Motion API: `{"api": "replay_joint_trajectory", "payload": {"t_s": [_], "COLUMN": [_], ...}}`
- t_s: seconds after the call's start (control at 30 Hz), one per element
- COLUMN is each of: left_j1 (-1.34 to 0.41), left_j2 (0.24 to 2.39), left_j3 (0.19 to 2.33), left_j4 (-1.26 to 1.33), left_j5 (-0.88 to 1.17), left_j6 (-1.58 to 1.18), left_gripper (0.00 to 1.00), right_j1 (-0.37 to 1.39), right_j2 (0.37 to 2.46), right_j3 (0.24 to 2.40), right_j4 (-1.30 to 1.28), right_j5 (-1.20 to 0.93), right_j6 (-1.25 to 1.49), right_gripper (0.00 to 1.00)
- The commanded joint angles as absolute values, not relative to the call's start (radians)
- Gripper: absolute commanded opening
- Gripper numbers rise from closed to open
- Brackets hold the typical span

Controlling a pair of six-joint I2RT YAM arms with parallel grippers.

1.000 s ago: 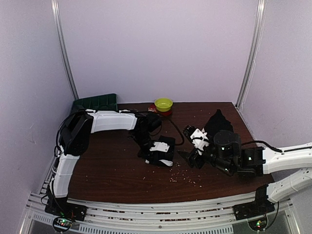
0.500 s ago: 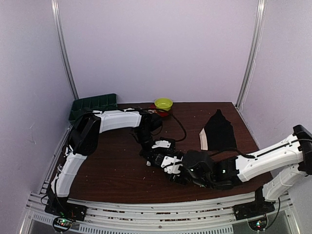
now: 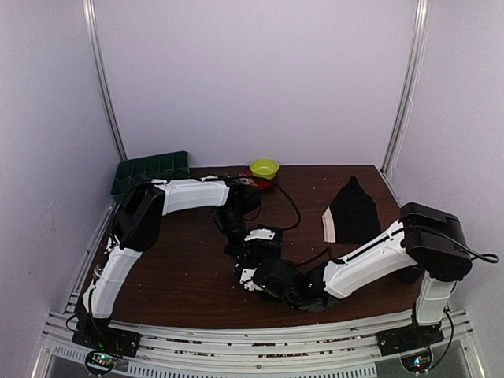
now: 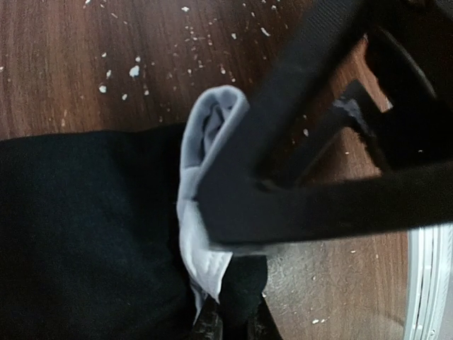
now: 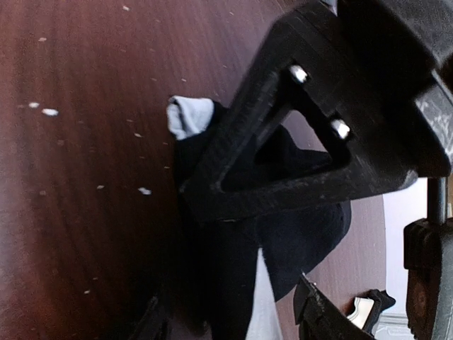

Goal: Roll the underwear
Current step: Roll the underwear at the center of the board.

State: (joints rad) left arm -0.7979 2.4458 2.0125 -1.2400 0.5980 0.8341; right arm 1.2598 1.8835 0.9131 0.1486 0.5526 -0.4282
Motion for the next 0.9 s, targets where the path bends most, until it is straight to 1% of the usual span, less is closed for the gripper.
{"api": "replay_joint_trajectory", "payload": {"t_s": [0.0, 0.1, 0.17, 0.37, 0.47, 0.53, 0.57, 0.63, 0.77, 0.8, 0.83, 0.87], "left_j1": [-0.805, -0.806, -0.806, -0.805, -0.806, -0.805, -0.804, -0.799, -0.789, -0.787, -0.787, -0.787], "left_j2": [2.540, 2.544, 2.544, 2.536, 2.531, 2.519, 2.507, 2.469, 2.365, 2.337, 2.311, 2.281], "left_j3": [1.971, 1.973, 1.974, 1.978, 1.988, 1.993, 1.991, 1.975, 1.897, 1.876, 1.849, 1.822], "left_j4": [-1.302, -1.302, -1.304, -1.307, -1.307, -1.307, -1.302, -1.276, -1.183, -1.159, -1.138, -1.117], "left_j5": [0.489, 0.490, 0.489, 0.487, 0.480, 0.481, 0.483, 0.491, 0.480, 0.475, 0.470, 0.467], "left_j6": [0.824, 0.825, 0.828, 0.833, 0.838, 0.848, 0.856, 0.865, 0.868, 0.867, 0.875, 0.883], "left_gripper": [0.00, 0.00, 0.00, 0.00, 0.00, 0.00, 0.02, 0.09, 0.32, 0.40, 0.46, 0.48], "right_j1": [1.237, 1.231, 1.225, 1.216, 1.197, 1.177, 1.168, 1.150, 1.120, 1.113, 1.105, 1.098], "right_j2": [1.919, 1.945, 1.964, 1.977, 1.977, 1.976, 1.974, 1.973, 1.971, 1.971, 1.969, 1.968], "right_j3": [0.943, 0.953, 0.963, 0.982, 1.002, 1.019, 1.026, 1.042, 1.069, 1.075, 1.080, 1.086], "right_j4": [0.176, 0.179, 0.174, 0.123, 0.078, 0.038, 0.015, -0.023, -0.093, -0.109, -0.124, -0.139], "right_j5": [0.610, 0.601, 0.595, 0.504, 0.449, 0.391, 0.355, 0.291, 0.193, 0.171, 0.148, 0.124], "right_j6": [-0.455, -0.462, -0.462, -0.439, -0.403, -0.374, -0.359, -0.330, -0.286, -0.277, -0.268, -0.262], "right_gripper": [0.61, 0.60, 0.54, 0.26, 0.09, 0.02, 0.00, 0.00, 0.00, 0.00, 0.00, 0.00]}}
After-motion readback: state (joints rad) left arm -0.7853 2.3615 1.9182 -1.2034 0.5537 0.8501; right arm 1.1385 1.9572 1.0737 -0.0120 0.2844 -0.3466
